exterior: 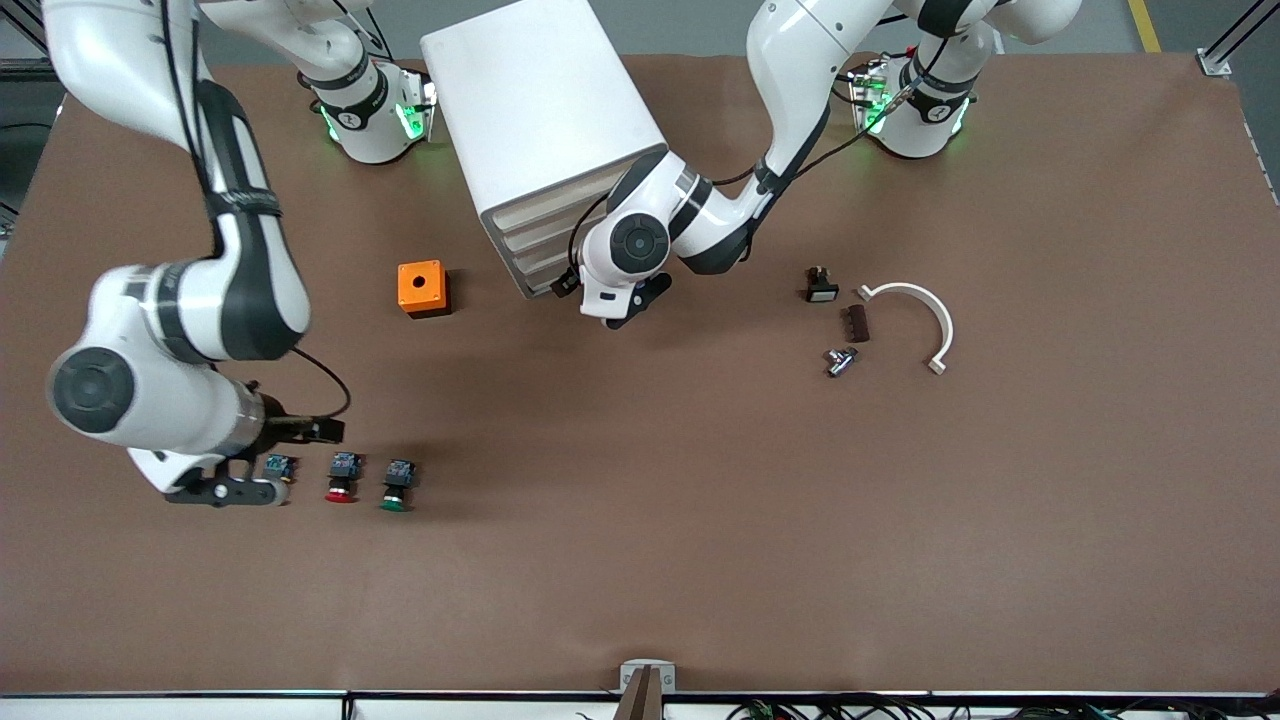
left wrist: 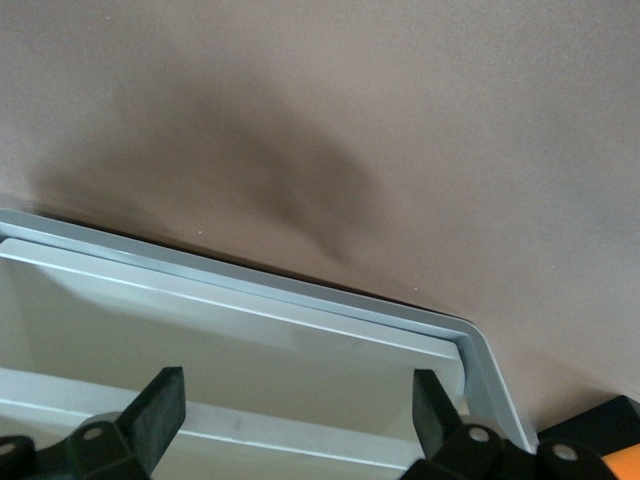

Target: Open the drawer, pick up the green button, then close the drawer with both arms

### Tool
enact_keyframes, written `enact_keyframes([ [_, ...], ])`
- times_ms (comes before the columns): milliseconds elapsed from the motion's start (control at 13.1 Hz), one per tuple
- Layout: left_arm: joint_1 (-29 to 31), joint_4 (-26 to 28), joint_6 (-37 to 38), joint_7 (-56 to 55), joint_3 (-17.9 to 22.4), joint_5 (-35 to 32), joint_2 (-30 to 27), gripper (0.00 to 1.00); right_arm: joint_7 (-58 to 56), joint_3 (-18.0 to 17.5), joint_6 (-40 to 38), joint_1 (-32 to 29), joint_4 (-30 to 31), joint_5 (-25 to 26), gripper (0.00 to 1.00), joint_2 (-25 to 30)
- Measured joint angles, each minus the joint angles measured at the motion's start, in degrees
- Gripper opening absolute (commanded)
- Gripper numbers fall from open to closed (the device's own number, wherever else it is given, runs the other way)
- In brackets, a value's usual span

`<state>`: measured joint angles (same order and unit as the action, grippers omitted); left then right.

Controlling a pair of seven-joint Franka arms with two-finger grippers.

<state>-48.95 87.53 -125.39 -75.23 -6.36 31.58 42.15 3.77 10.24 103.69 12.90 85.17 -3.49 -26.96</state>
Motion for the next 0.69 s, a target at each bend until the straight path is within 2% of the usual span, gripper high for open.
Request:
enact_keyframes([
  [305,0.1,0.1,-0.8,1.0,0.0,0.9,0.0,1.0,-4.8,0.0,-9.4,-5.9,0.0,0.3,1.0,8.0],
  [534,1.9,-0.5,-1.7,1.7,0.3,0.9,-1.0,1.0,-5.3,-0.1,-14.4,-6.9,0.1,1.0,1.0,13.9],
  [686,4.9,-1.0,-1.4,2.0,0.6,-0.2,-3.7,1.0,-5.3,-0.2,-15.1,-6.9,0.3,1.7,1.0,15.6],
])
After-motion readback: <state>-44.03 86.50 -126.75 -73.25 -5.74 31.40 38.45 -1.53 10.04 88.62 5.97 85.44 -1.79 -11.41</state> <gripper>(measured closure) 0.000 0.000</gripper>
